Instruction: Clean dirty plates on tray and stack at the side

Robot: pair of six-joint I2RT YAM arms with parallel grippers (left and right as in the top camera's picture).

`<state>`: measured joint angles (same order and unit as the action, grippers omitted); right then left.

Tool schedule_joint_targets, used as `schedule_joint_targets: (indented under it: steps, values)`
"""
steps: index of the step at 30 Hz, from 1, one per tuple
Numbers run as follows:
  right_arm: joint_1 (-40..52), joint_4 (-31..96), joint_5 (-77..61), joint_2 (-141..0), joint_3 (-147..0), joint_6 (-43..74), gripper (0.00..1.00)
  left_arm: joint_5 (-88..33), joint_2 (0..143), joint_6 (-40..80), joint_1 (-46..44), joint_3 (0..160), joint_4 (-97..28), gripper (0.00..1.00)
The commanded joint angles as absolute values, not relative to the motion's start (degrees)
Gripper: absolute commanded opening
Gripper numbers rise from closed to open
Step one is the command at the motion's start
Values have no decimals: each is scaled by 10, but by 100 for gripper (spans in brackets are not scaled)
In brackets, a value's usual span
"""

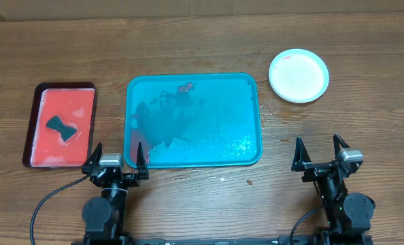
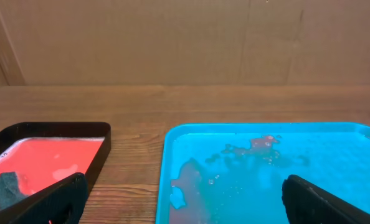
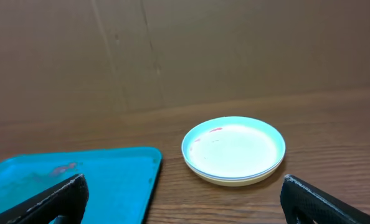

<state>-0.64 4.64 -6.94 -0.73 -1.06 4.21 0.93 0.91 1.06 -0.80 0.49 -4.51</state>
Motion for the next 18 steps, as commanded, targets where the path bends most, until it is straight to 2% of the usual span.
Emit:
schedule_joint_targets:
  steps: [1, 18]
  values:
    - [-4, 45, -60, -2, -5, -36, 100, 14, 2, -2, -12, 3, -44, 100]
    - [-4, 46, -56, -2, -5, -30, 100, 14, 2, -2, -12, 3, -44, 100]
